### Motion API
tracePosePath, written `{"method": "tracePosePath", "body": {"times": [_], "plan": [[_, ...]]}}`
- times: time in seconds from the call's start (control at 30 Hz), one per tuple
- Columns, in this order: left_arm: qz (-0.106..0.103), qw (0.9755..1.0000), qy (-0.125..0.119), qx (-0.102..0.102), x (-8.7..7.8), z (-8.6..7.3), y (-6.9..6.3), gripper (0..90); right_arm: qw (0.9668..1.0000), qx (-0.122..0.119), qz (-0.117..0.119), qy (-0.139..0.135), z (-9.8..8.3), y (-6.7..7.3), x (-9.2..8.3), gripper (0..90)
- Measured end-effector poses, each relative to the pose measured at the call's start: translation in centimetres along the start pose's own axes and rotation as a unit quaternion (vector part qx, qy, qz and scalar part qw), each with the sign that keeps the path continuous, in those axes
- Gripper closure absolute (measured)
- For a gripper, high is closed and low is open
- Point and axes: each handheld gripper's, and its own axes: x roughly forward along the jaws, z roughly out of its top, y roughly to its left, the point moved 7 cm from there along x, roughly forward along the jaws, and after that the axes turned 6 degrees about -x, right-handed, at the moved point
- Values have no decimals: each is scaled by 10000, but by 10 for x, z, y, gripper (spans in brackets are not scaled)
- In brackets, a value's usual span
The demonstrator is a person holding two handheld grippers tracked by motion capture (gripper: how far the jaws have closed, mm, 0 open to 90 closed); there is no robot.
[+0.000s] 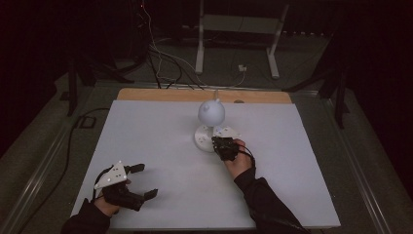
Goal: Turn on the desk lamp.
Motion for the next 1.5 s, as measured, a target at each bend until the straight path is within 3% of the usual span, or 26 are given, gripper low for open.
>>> {"method": "tracePosePath", "body": {"times": [1.03,1.2,1.27,1.37,1.5], "plan": [[-11,10000,20,5,1,0,0,3,10000,-98,-15,2,-2,-1,3,900],[-4,10000,21,7,1,0,0,3,10000,36,31,-64,-2,-2,3,900],[2,10000,20,3,1,0,0,3,9996,125,177,-182,-2,0,1,844],[4,10000,24,-5,1,0,0,3,9993,17,152,-334,1,2,-3,786],[-14,10000,45,-11,1,-1,0,3,9977,128,375,-544,10,-1,-7,582]]}}
